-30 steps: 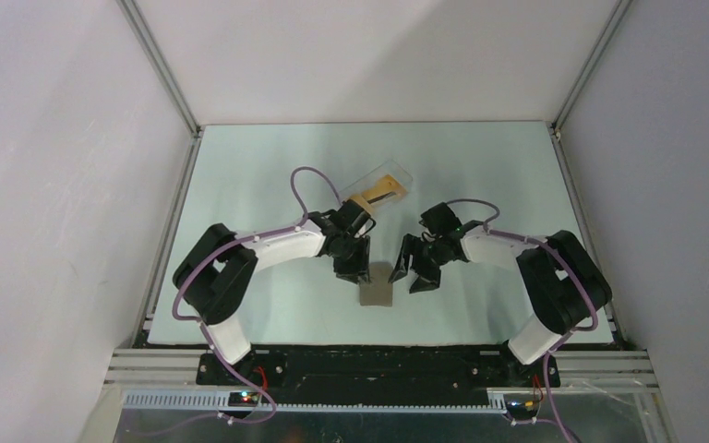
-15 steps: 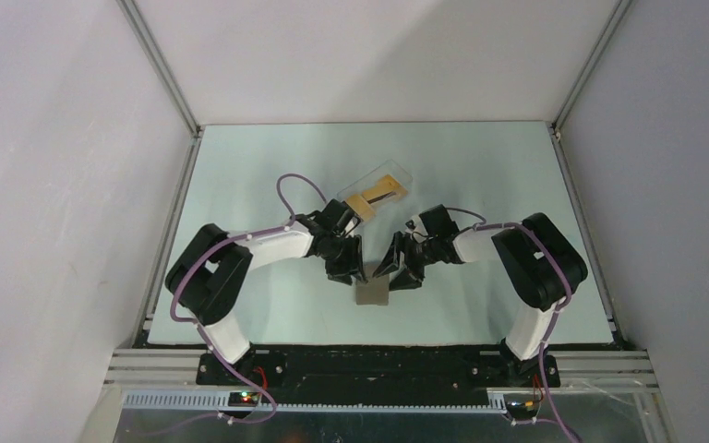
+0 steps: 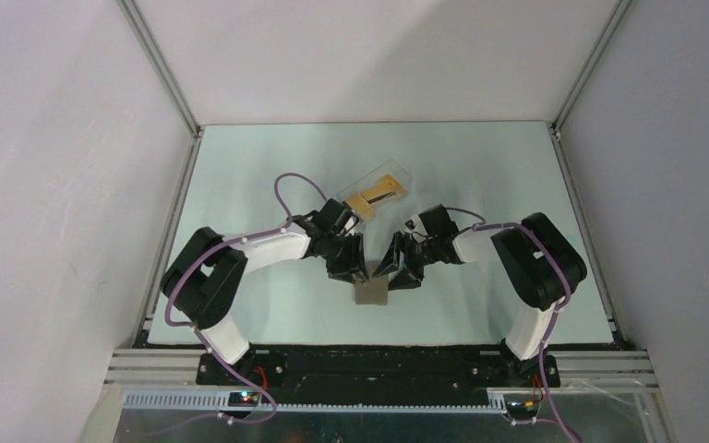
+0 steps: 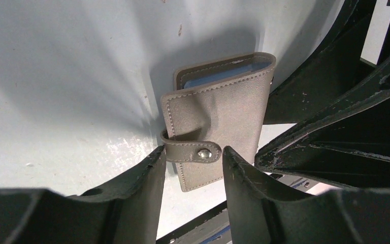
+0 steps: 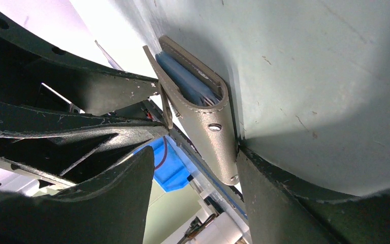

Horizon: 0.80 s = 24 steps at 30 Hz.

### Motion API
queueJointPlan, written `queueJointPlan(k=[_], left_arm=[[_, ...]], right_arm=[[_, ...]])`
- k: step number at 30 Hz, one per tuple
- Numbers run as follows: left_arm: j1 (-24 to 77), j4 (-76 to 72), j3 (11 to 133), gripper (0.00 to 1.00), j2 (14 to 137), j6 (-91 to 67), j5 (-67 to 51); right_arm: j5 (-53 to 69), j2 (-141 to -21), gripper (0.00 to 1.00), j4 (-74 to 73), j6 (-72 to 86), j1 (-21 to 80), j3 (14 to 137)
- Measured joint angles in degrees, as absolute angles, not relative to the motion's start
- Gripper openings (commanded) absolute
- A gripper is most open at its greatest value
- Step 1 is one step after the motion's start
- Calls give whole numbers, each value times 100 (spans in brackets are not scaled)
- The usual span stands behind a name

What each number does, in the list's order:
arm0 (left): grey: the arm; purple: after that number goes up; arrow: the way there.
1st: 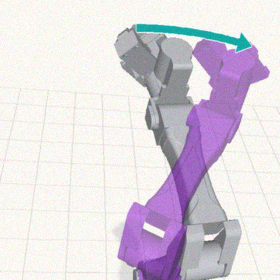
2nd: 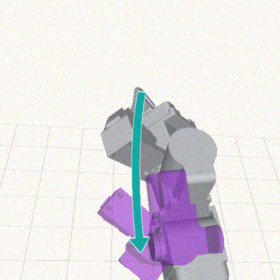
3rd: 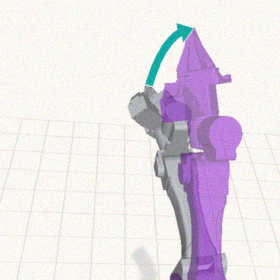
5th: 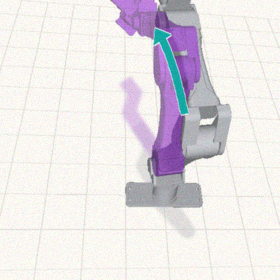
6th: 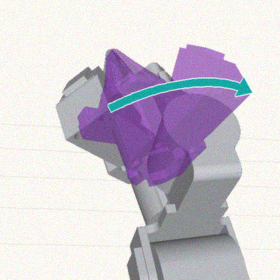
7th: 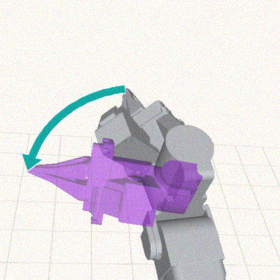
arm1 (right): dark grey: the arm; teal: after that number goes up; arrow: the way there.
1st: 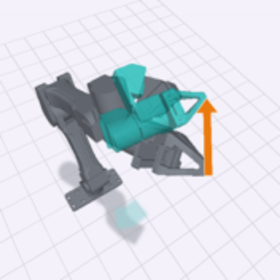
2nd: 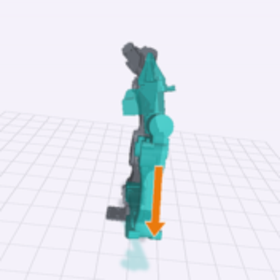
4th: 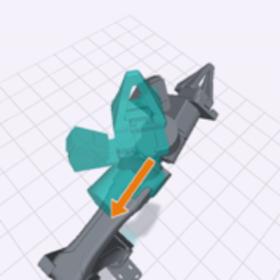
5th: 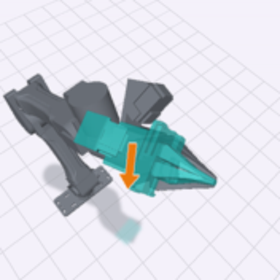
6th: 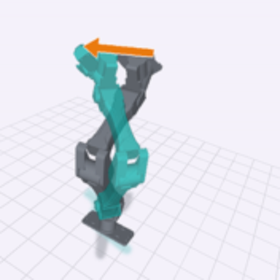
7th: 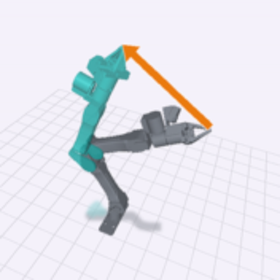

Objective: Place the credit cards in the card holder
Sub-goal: Close the card holder at the center of the board.

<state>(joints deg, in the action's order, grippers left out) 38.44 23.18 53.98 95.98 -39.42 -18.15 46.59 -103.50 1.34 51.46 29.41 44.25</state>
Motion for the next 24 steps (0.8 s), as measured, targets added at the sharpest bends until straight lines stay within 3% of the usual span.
queueJointPlan(k=[8,14,19,24], left_arm=[[3844,2283,5343,49,9598,-3940,-1774],[3844,2206,5319,49,9555,-3966,-1776],[3789,2132,5319,48,9548,-4053,-1754],[3767,2097,5299,34,9581,-4060,-1658]], right_arm=[[4683,-10368,65,167,5144,2941,4425],[4637,-10381,59,165,5140,2956,4425],[4560,-10438,61,38,5137,3004,4523],[4412,-10492,57,-78,5107,3144,4722]])
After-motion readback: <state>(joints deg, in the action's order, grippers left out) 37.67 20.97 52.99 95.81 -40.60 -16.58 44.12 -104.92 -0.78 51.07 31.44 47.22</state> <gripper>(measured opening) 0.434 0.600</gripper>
